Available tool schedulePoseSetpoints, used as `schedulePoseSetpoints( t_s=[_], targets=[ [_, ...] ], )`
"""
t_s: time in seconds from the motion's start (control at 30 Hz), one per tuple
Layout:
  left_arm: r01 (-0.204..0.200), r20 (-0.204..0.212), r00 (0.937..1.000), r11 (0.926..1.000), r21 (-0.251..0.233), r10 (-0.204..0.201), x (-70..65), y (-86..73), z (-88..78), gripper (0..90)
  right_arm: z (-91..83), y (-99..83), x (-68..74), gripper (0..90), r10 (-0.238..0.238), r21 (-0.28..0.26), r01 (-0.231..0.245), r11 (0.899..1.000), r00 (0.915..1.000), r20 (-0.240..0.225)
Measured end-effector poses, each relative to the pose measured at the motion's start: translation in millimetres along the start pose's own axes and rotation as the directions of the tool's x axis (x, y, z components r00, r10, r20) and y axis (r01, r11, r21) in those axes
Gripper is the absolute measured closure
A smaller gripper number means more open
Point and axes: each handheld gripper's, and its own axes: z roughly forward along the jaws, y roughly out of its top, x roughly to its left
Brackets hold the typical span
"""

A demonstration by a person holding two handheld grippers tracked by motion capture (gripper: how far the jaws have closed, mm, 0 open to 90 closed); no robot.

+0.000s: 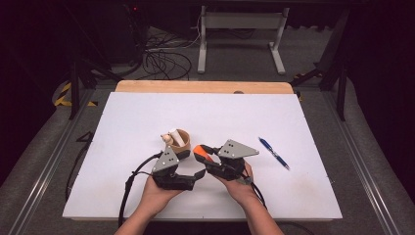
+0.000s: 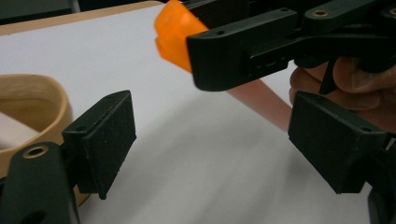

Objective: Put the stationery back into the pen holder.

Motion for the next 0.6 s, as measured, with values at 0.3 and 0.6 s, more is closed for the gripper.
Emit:
schedulePoseSetpoints(
  t_s=[0.3,0.6],
  targets=[
    [0.034,0.014,0.9993,0.9991,-0.023,-0.034,-3.7,1.7,8.1,16.8,-1.4,1.1,3.3,65.4,-0.004,-0.019,0.004,1.000,1.0000,-0.001],
    [0.038,0.024,0.9990,0.9990,-0.025,-0.037,-7.7,2.6,15.0,18.7,-0.6,1.6,7.1,65.4,-0.005,-0.044,0.004,0.999,0.9999,-0.012]
  ],
)
